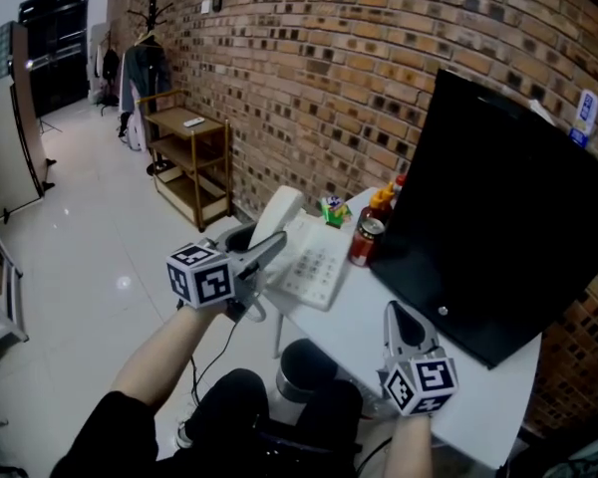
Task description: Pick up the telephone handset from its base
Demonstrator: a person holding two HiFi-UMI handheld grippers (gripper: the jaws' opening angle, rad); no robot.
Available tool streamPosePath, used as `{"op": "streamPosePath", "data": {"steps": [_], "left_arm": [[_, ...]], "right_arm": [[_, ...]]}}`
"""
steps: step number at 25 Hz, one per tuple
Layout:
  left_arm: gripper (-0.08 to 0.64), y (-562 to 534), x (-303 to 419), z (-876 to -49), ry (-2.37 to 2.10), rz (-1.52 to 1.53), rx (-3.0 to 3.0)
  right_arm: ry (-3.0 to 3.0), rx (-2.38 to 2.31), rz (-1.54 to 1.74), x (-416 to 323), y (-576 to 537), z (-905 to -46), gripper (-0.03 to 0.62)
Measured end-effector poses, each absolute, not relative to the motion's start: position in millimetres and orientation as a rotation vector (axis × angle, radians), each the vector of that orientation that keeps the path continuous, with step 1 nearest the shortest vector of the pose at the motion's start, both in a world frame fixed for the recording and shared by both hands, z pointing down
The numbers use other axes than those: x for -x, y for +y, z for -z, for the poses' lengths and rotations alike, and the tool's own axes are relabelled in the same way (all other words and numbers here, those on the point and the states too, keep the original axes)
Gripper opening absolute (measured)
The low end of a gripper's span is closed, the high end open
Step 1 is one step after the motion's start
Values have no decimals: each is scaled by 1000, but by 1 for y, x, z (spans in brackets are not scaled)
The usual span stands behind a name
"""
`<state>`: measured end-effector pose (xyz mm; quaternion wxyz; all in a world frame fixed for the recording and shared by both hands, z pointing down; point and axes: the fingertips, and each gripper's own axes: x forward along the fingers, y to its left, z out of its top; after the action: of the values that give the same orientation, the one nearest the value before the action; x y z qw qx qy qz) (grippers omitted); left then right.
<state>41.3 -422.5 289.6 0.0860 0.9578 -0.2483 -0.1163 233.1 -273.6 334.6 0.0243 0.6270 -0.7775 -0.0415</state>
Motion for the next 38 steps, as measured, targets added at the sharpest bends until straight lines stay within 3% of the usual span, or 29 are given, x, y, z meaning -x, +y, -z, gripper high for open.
{"op": "streamPosePath", "data": {"steps": [14,38], "left_arm": [[224,-334,39,-258,-402,784,-2885],[224,-319,90,-219,-167,1137,-2788]], "right_arm": [[-2454,-1989,333,-228,-252,-315,6],[-2622,-1935,157,-235,-247,-326,6]]}}
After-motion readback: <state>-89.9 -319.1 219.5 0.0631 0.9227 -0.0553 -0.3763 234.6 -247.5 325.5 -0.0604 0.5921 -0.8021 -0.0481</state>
